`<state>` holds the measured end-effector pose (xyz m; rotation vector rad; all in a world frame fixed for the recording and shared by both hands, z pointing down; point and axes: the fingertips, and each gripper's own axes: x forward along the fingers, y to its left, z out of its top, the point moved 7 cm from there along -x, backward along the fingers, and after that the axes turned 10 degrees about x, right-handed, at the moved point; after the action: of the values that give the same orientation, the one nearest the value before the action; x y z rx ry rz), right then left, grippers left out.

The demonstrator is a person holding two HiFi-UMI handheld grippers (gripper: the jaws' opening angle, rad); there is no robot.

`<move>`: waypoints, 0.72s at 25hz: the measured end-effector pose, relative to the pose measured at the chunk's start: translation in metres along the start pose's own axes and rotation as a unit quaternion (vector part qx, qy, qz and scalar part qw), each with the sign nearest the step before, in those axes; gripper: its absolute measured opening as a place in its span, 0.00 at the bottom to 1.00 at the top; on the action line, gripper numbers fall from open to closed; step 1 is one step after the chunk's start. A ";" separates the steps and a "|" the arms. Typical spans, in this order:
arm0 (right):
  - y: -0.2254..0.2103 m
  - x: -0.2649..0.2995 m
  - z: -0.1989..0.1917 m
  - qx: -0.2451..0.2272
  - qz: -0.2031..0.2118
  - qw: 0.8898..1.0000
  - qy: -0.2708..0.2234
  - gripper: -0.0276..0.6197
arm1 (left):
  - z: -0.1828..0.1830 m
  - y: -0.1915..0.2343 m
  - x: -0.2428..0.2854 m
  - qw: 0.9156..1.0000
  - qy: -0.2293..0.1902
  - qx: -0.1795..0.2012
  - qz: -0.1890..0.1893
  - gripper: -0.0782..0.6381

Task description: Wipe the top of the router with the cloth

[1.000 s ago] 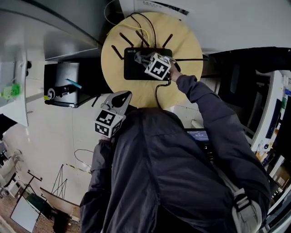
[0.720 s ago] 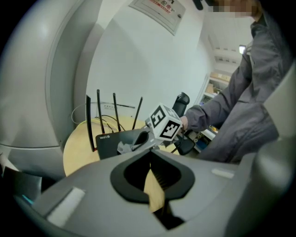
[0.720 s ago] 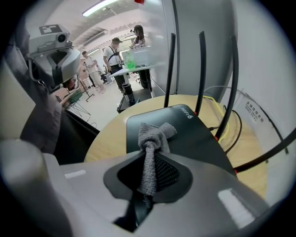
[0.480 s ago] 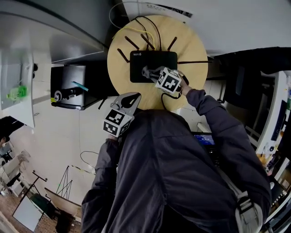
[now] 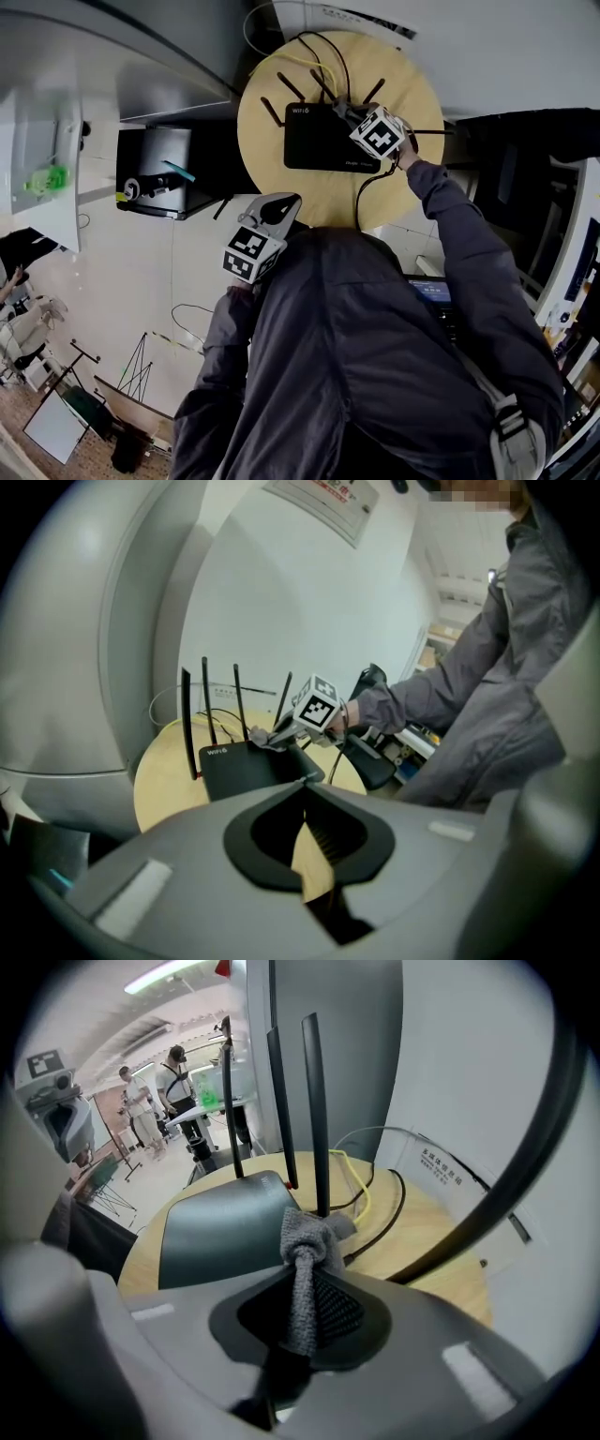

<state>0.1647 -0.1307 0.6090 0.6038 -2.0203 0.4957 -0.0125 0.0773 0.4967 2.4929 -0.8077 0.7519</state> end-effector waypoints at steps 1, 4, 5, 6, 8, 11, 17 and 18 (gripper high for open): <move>0.003 -0.001 0.000 -0.003 -0.001 1.000 -0.002 0.10 | -0.001 0.000 0.000 1.000 0.000 0.000 0.000 0.11; 0.016 -0.004 -0.008 -0.017 0.002 1.000 -0.001 0.10 | -0.003 -0.001 0.001 1.000 0.000 0.001 -0.002 0.11; 0.022 -0.006 -0.011 -0.023 0.004 1.000 0.000 0.10 | -0.003 -0.001 0.001 1.000 0.000 0.002 -0.003 0.11; 0.027 -0.007 -0.015 -0.028 0.007 1.000 0.001 0.10 | -0.003 -0.001 0.002 1.000 0.000 0.004 -0.005 0.11; 0.040 -0.010 -0.021 -0.037 0.014 0.999 0.003 0.10 | -0.003 -0.002 0.002 1.000 0.000 0.007 -0.009 0.11; 0.057 -0.016 -0.034 -0.043 0.027 0.999 0.006 0.10 | -0.001 -0.004 0.005 1.000 0.001 0.014 -0.016 0.11; 0.083 -0.025 -0.054 -0.054 0.047 0.997 0.011 0.10 | 0.003 -0.004 0.013 0.999 0.002 0.023 -0.030 0.11; 0.088 -0.026 -0.057 -0.055 0.052 0.997 0.013 0.10 | 0.003 -0.005 0.014 0.999 0.003 0.024 -0.032 0.11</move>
<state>0.1620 -0.0234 0.6049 0.4261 -2.0463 0.4487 0.0008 0.0736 0.5017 2.5457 -0.7117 0.7651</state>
